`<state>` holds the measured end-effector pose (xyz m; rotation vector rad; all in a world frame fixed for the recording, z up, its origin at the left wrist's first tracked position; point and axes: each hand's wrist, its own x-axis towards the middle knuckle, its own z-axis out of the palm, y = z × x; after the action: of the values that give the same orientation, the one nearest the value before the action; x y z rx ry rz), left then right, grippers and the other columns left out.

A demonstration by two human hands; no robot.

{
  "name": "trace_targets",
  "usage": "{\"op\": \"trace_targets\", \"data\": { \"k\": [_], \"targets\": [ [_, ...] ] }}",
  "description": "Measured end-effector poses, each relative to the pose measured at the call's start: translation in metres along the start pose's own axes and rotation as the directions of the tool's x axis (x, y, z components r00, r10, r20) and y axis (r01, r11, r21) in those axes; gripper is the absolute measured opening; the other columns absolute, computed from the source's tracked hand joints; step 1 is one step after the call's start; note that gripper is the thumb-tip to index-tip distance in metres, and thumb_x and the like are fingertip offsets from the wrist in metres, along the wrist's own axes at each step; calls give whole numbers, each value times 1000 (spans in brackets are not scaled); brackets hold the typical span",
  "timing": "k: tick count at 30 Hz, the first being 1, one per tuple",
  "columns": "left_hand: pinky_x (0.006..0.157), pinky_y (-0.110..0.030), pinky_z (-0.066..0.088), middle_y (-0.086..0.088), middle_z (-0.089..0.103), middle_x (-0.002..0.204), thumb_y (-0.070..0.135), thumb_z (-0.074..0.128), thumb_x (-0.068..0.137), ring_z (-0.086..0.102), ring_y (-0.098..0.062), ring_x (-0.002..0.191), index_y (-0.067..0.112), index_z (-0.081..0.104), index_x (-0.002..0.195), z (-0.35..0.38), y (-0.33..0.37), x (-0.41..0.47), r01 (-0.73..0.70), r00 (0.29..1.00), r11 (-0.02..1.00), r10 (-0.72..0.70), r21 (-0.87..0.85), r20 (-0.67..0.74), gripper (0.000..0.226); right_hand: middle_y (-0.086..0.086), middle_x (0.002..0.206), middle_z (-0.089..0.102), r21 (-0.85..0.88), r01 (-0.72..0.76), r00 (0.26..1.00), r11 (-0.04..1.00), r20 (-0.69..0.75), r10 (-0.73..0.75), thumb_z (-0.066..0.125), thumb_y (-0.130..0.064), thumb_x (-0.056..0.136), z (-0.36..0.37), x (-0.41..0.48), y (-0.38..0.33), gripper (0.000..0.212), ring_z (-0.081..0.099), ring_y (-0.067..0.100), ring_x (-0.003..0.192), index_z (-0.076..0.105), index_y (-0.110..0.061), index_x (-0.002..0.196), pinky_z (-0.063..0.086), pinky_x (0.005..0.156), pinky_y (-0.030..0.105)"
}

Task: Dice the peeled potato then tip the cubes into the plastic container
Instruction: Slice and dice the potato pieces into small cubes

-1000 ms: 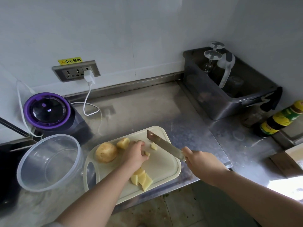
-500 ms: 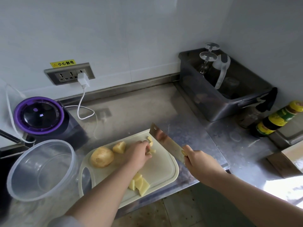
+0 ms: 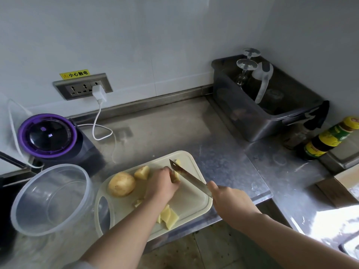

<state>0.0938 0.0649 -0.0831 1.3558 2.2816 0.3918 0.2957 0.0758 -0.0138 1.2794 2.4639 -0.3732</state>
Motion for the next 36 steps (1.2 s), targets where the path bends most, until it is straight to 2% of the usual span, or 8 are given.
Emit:
{"op": "trace_targets", "data": {
  "k": [5, 9, 14, 19, 25, 28, 31, 36],
  "targets": [
    [85, -31, 50, 0, 63, 111, 27, 66, 83, 62, -20, 100, 21, 63, 107, 2, 1, 1, 8, 1000, 999, -8, -44, -8, 25, -4, 67, 40, -30, 25, 999, 999, -21, -25, 40, -3, 92, -6, 5, 6, 29, 49, 30, 65, 37, -18, 117, 37, 59, 33],
    [85, -30, 49, 0, 63, 109, 25, 66, 84, 62, -20, 100, 21, 65, 105, 3, 1, -1, 8, 1000, 999, -10, -52, -27, 22, 2, 86, 57, -29, 47, 999, 998, -13, -47, 42, -1, 90, -11, 6, 9, 36, 56, 30, 70, 38, -19, 122, 44, 62, 34],
    [86, -30, 50, 1, 67, 105, 26, 70, 82, 63, -18, 97, 20, 68, 100, 2, 0, 0, 14, 1000, 996, -16, -83, -23, 19, 2, 93, 62, -73, 66, 998, 995, 6, -66, 43, -2, 92, -14, 10, 11, 38, 52, 28, 69, 39, -20, 125, 43, 63, 33],
    [86, -29, 51, 1, 69, 105, 27, 70, 83, 64, -18, 97, 18, 69, 102, 3, -1, 1, 21, 1000, 996, -22, -85, -14, 20, 3, 101, 59, -131, 102, 994, 986, 53, -96, 43, 1, 92, -15, 13, 11, 40, 57, 29, 76, 35, -17, 127, 41, 65, 33],
    [85, -30, 50, 1, 68, 102, 23, 71, 82, 63, -18, 96, 16, 65, 102, 4, -2, 0, 3, 1000, 997, -4, -79, -1, 22, -4, 72, 39, -88, 83, 994, 993, 80, -76, 41, 2, 91, -11, 16, 15, 34, 47, 26, 69, 37, -17, 120, 38, 64, 32],
    [83, -27, 48, 0, 68, 102, 21, 70, 84, 64, -19, 96, 14, 65, 102, 4, 0, 6, 29, 999, 994, -31, -106, -19, 20, -2, 79, 49, -42, 44, 999, 998, 13, -44, 38, -6, 95, -13, 15, 18, 22, 46, 28, 65, 36, -21, 111, 34, 54, 32],
    [77, -24, 44, -4, 67, 103, 17, 70, 85, 62, -21, 94, 11, 65, 102, 2, -1, 17, 32, 999, 991, -38, -133, -38, 19, -5, 68, 39, 5, 20, 998, 1000, -58, -20, 38, -11, 98, -19, 14, 19, 16, 43, 26, 59, 28, -23, 98, 32, 53, 33],
    [81, -26, 47, -1, 66, 98, 8, 66, 86, 62, -20, 93, 11, 64, 102, -4, 3, 26, 17, 999, 971, -25, -240, -34, 17, -5, 63, 35, 44, -11, 996, 999, -89, 15, 37, -16, 101, -25, 16, 24, 5, 42, 24, 55, 36, -18, 105, 35, 55, 32]
  ]
}}
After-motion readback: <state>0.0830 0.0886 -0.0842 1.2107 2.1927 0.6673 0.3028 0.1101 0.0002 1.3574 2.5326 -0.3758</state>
